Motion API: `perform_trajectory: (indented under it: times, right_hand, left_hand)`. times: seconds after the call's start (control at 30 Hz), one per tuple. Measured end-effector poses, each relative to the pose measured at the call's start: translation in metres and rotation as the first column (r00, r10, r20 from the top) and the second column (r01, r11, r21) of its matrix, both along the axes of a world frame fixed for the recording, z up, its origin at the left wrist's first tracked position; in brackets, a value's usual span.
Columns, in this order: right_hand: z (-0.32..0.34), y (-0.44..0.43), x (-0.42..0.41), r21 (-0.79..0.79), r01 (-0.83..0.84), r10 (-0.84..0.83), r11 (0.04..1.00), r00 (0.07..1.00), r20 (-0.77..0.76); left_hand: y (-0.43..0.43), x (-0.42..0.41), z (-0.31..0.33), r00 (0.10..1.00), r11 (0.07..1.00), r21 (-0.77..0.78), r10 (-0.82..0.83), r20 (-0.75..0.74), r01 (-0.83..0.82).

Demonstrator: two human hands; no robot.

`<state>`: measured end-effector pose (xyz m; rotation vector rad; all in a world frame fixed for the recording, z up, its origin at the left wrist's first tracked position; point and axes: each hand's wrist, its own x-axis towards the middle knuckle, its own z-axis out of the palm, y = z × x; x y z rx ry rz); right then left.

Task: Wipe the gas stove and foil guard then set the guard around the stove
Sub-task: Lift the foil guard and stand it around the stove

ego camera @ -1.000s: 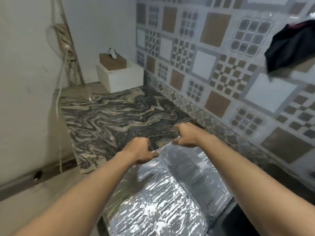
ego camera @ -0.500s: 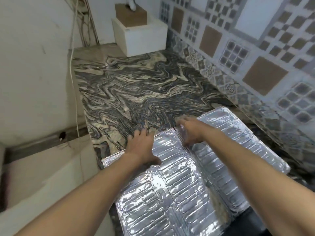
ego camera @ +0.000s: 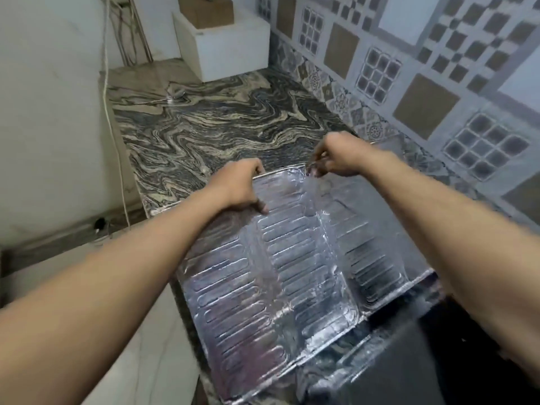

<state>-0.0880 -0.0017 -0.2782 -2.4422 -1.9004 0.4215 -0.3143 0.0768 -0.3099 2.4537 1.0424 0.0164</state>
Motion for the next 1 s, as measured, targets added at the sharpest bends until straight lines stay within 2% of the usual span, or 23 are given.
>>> perform_trajectory:
  times: [0.2, 0.43, 0.53, 0.67, 0.8, 1.0]
  right_hand:
    - [0.092, -0.038, 0.004, 0.165, 0.040, -0.007, 0.985, 0.981, -0.194]
    - [0.143, -0.095, -0.005, 0.285, 0.126, -0.014, 0.950, 0.931, -0.366]
    - [0.153, -0.117, -0.008, 0.315, 0.175, -0.055, 0.933, 0.933, -0.357]
    - [0.156, -0.137, -0.007, 0.367, 0.257, -0.162, 0.894, 0.949, -0.271]
    - [0.148, -0.150, 0.002, 0.435, 0.340, -0.267, 0.833, 0.938, -0.222]
    - [0.131, -0.157, 0.012, 0.472, 0.373, -0.303, 0.799, 0.927, -0.220]
  left_hand:
    - [-0.007, 0.002, 0.083, 0.980, 0.989, 0.138, -0.070, 0.187, 0.045]
    - [-0.037, -0.002, 0.140, 0.943, 0.958, 0.246, -0.213, 0.254, 0.150]
    - [-0.044, 0.006, 0.149, 0.933, 0.943, 0.277, -0.258, 0.252, 0.186]
    - [-0.053, 0.027, 0.157, 0.893, 0.902, 0.368, -0.344, 0.291, 0.227]
    - [-0.060, 0.047, 0.157, 0.834, 0.824, 0.496, -0.461, 0.302, 0.275]
    - [-0.056, 0.081, 0.152, 0.799, 0.786, 0.560, -0.503, 0.330, 0.263]
